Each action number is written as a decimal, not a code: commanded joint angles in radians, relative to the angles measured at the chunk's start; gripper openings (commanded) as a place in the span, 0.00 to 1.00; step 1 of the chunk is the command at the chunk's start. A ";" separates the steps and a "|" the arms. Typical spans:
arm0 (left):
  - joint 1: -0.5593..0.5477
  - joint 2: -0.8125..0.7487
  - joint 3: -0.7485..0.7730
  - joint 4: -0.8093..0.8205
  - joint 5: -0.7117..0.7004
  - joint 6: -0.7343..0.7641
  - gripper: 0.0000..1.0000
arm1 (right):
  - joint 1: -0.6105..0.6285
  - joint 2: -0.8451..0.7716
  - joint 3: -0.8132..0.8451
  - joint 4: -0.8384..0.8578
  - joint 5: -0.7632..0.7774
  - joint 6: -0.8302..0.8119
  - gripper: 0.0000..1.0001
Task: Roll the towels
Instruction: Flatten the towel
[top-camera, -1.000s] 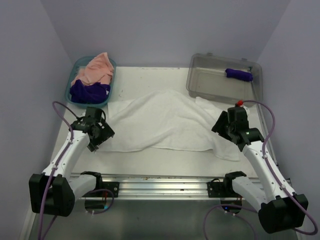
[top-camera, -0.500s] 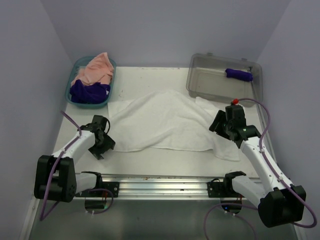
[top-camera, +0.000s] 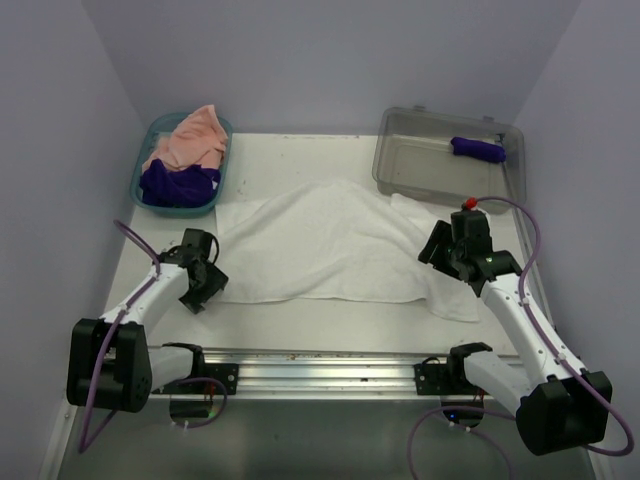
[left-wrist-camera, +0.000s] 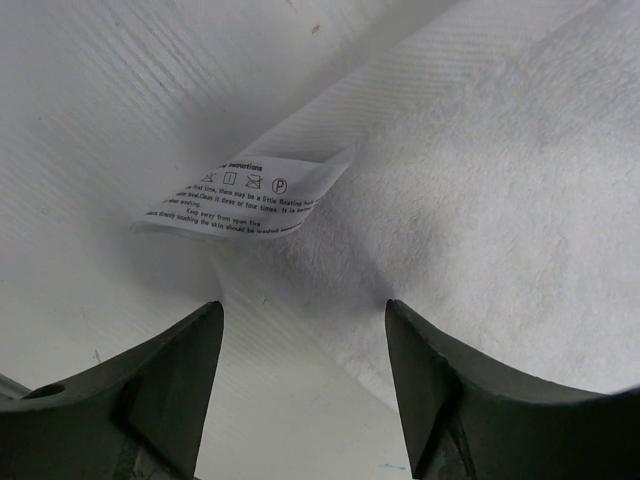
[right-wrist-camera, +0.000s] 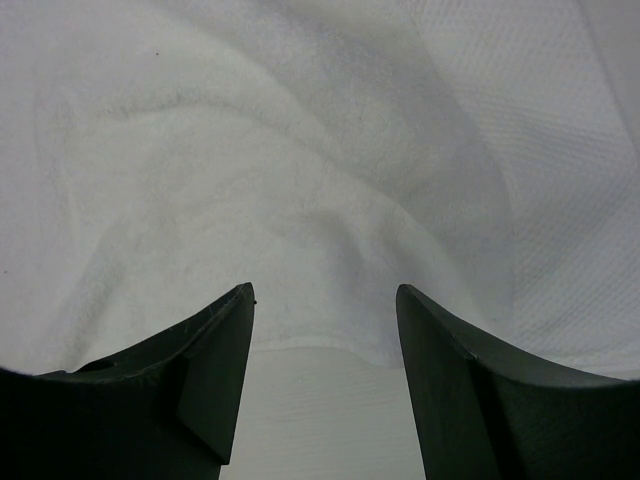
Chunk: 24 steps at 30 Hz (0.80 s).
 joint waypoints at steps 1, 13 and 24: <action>0.005 -0.018 0.008 0.051 -0.041 -0.015 0.70 | 0.001 -0.004 0.011 0.002 -0.001 -0.009 0.63; 0.005 0.117 -0.003 0.146 -0.054 -0.027 0.31 | 0.001 -0.004 -0.008 -0.022 0.037 0.008 0.64; 0.021 -0.057 0.202 -0.021 -0.112 0.064 0.00 | -0.016 0.047 -0.035 -0.145 0.070 0.080 0.66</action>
